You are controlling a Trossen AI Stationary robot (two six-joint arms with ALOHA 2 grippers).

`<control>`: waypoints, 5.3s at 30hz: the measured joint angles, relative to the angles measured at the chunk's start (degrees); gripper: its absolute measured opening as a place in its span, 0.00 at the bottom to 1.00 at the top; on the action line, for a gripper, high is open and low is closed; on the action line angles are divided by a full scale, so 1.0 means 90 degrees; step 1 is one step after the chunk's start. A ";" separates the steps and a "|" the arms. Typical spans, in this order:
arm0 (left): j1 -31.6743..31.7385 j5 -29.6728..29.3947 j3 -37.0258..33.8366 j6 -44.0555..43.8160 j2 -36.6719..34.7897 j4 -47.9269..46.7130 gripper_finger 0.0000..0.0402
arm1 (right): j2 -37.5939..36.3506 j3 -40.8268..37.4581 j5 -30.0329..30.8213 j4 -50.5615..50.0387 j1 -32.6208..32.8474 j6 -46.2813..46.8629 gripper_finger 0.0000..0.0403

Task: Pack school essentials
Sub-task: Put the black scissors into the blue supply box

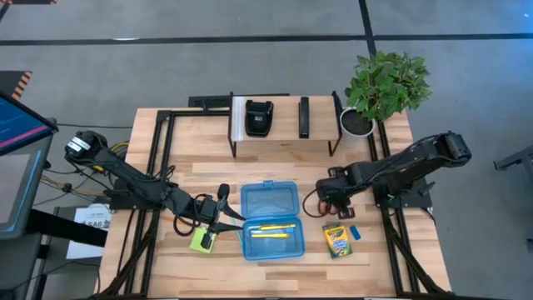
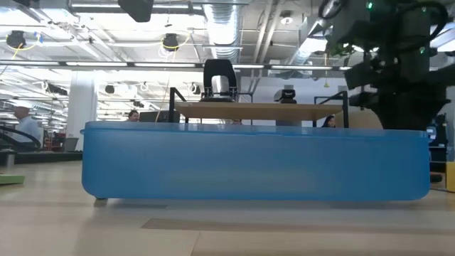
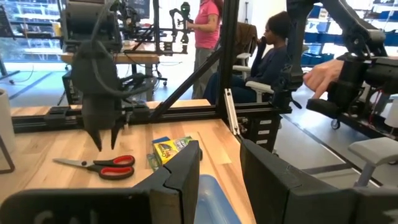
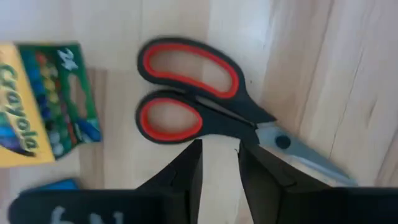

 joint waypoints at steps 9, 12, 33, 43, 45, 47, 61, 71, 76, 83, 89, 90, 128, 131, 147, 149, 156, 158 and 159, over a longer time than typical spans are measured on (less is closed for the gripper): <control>-0.0002 0.0063 0.0000 -0.0007 0.0000 0.0003 0.26 | 0.0572 -0.0002 0.0602 -0.0352 0.0009 -0.0952 0.58; 0.0000 0.0087 0.0000 -0.0010 0.0000 -0.0007 0.26 | 0.0870 -0.0006 0.1097 -0.0364 0.0009 -0.1348 0.64; 0.0000 0.0131 0.0000 -0.0070 0.0000 -0.0019 0.26 | 0.1642 0.0566 0.1673 -0.0318 -0.0013 -0.2328 0.68; -0.0002 0.0169 0.0000 -0.0115 0.0000 -0.0027 0.26 | 0.1663 0.0596 0.1639 -0.0100 -0.0001 -0.2683 0.68; -0.0002 0.0170 0.0000 -0.0114 0.0000 -0.0027 0.26 | 0.1663 0.0596 0.1636 -0.0116 0.0002 -0.2685 0.68; -0.0002 0.0170 0.0000 -0.0114 0.0000 -0.0027 0.26 | 0.1663 0.0596 0.1638 -0.0076 0.0002 -0.2701 0.68; -0.0002 0.0168 0.0000 -0.0114 0.0000 -0.0027 0.26 | 0.1661 0.0596 0.1637 0.0666 0.0002 -0.3285 0.68; -0.0002 0.0180 0.0000 -0.0136 0.0000 -0.0027 0.26 | 0.1661 0.0565 0.0936 0.0940 0.0004 -0.3325 0.67; -0.0002 0.0223 0.0000 -0.0172 0.0000 -0.0031 0.26 | 0.1661 0.0565 0.0766 0.1134 -0.0013 -0.3060 0.67; -0.0003 0.0324 0.0000 -0.0158 0.0000 -0.0041 0.26 | 0.1661 0.0565 0.0475 0.1397 -0.0013 -0.2796 0.61; -0.0005 0.0342 0.0000 -0.0163 0.0000 -0.0031 0.26 | 0.1751 0.0575 0.0284 0.1543 -0.0010 -0.2546 0.48; -0.0002 0.0340 0.0000 -0.0170 0.0000 -0.0029 0.26 | 0.1774 0.0577 0.0259 0.1506 -0.0013 -0.2470 0.45; -0.0002 0.0330 0.0000 -0.0114 0.0000 -0.0038 0.26 | 0.1284 0.0697 0.0684 -0.0240 -0.0013 -0.1566 0.27; -0.0002 0.0347 0.0002 -0.0114 0.0000 -0.0048 0.26 | 0.1284 0.0904 0.0683 -0.0591 -0.0010 -0.1415 0.21; -0.0012 0.0449 0.0002 -0.0170 0.0000 -0.0046 0.26 | 0.1270 0.0741 0.0454 -0.0795 -0.0287 -0.0644 0.40; -0.0012 0.0449 0.0002 -0.0168 0.0000 -0.0046 0.26 | 0.1270 0.0592 0.0463 -0.0578 -0.0342 -0.0633 0.48; -0.0012 0.0449 0.0002 -0.0151 0.0000 -0.0046 0.26 | 0.1254 0.0018 0.0443 0.0529 -0.0403 -0.0733 0.61; -0.0012 0.0449 0.0002 -0.0143 0.0000 -0.0046 0.26 | 0.1231 -0.0110 0.0431 0.0702 -0.0458 -0.0744 0.60; -0.0012 0.0449 0.0002 -0.0145 0.0000 -0.0046 0.26 | 0.1229 -0.0153 0.0411 0.0745 -0.0485 -0.0747 0.59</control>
